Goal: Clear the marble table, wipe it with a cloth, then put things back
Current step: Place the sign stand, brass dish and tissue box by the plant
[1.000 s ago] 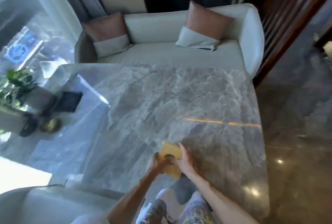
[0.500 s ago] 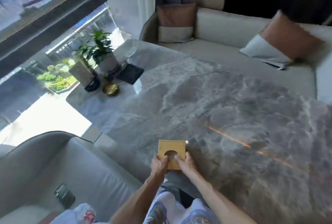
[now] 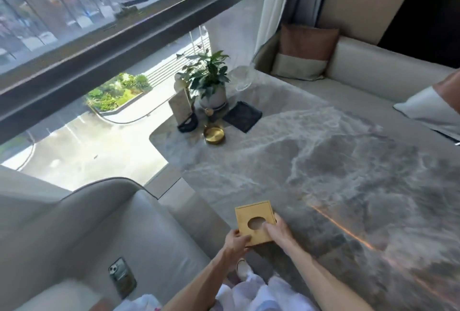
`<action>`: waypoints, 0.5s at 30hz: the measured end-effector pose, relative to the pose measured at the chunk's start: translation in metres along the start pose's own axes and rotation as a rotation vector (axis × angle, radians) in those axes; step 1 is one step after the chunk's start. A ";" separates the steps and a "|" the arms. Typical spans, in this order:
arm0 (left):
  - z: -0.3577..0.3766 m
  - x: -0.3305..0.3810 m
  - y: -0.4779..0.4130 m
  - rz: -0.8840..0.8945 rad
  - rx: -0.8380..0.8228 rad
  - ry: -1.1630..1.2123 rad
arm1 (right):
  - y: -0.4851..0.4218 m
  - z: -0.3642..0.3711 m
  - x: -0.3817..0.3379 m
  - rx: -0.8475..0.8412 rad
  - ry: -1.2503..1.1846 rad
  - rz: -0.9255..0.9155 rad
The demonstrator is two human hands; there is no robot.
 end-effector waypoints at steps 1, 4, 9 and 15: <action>-0.007 0.006 0.000 -0.004 -0.018 0.031 | -0.005 0.007 -0.009 -0.002 -0.004 -0.008; -0.031 0.021 -0.009 0.010 -0.061 0.060 | -0.017 0.028 -0.034 -0.027 0.025 0.007; -0.076 0.047 -0.024 0.014 -0.071 0.095 | -0.044 0.062 -0.067 -0.054 0.063 -0.039; -0.121 0.098 -0.038 0.094 -0.090 0.168 | -0.081 0.104 -0.129 -0.046 -0.048 -0.108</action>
Point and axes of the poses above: each hand's wrist, its own y-axis away from the middle knuckle, its own z-axis out of the palm, x = y × z, the point moved 4 cm from there along -y, towards the middle knuckle, and after that the axes turned 6 degrees about -z, right-handed, at the moved point
